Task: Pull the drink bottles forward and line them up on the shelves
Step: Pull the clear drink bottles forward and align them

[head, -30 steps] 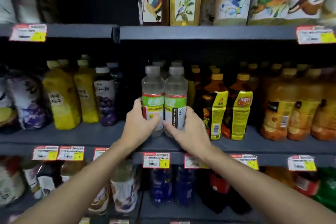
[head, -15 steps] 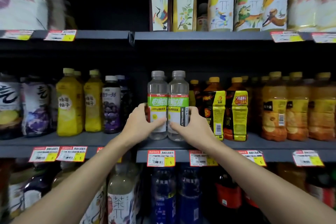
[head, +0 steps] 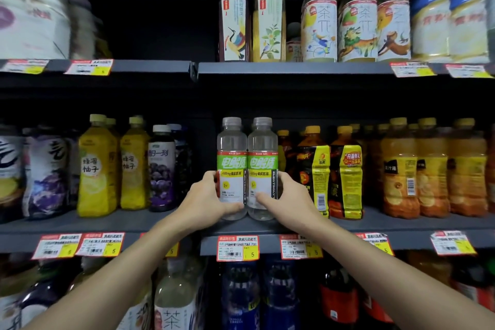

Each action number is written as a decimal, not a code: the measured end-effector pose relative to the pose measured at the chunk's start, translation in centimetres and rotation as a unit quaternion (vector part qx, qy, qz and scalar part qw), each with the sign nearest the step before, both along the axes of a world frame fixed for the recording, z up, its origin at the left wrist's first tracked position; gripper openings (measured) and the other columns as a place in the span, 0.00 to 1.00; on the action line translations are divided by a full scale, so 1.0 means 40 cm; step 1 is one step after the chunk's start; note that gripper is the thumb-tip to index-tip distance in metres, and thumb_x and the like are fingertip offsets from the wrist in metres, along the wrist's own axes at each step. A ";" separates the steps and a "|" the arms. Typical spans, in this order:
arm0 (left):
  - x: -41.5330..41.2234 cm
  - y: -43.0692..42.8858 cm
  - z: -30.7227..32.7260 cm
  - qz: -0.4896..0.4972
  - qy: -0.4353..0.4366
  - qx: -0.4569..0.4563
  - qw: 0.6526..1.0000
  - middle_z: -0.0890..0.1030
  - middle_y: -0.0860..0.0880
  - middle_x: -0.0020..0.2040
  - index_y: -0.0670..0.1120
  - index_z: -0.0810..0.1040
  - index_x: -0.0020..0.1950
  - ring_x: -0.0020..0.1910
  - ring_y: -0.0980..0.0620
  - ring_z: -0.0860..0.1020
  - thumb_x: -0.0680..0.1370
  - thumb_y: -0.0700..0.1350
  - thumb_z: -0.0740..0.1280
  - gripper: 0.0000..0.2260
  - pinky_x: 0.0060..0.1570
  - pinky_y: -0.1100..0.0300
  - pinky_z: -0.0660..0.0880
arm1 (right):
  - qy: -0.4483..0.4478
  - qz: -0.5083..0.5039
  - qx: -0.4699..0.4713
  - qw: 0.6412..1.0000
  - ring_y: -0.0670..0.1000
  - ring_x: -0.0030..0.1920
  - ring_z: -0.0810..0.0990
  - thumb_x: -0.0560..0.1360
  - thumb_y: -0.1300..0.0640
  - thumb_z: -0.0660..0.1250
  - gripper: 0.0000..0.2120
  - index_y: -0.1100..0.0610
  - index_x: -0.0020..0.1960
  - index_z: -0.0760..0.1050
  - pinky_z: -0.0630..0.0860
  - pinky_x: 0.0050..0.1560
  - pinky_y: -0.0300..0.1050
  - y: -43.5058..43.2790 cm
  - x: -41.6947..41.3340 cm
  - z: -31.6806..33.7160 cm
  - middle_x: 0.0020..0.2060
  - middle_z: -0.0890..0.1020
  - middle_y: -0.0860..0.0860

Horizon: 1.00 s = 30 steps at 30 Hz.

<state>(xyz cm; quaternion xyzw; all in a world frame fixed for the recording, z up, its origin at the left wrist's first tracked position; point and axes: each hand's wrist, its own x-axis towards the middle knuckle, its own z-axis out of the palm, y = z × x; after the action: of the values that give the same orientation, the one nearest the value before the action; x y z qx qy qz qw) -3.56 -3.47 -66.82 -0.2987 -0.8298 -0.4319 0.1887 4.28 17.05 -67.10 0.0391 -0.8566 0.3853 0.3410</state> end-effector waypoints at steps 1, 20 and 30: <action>-0.001 0.000 -0.001 0.000 0.001 -0.002 1.000 0.80 0.60 0.53 0.53 0.68 0.67 0.51 0.64 0.79 0.63 0.57 0.81 0.38 0.52 0.64 0.78 | -0.001 0.002 0.005 1.000 0.36 0.49 0.79 0.72 0.44 0.73 0.25 0.45 0.65 0.71 0.74 0.44 0.31 0.002 0.000 -0.001 0.50 0.81 0.38; 0.083 -0.043 0.014 -0.038 0.004 -0.098 0.994 0.79 0.67 0.54 0.64 0.64 0.66 0.52 0.73 0.76 0.60 0.66 0.79 0.40 0.45 0.74 0.71 | -0.068 0.040 0.161 0.984 0.35 0.51 0.78 0.63 0.32 0.78 0.45 0.45 0.72 0.63 0.73 0.45 0.28 0.065 0.056 0.011 0.54 0.79 0.36; 0.085 -0.050 0.002 -0.029 0.026 -0.114 0.993 0.79 0.69 0.53 0.64 0.67 0.65 0.52 0.76 0.75 0.59 0.69 0.79 0.39 0.43 0.78 0.71 | -0.056 0.026 0.197 0.978 0.41 0.53 0.81 0.62 0.30 0.77 0.42 0.47 0.68 0.69 0.77 0.46 0.32 0.073 0.045 -0.005 0.57 0.82 0.42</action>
<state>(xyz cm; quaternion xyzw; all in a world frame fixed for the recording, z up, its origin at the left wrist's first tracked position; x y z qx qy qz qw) -0.17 -5.45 -66.75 -0.3537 -0.8593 -0.3320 0.1624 6.08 19.95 -67.30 0.1062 -0.9321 0.2192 0.2681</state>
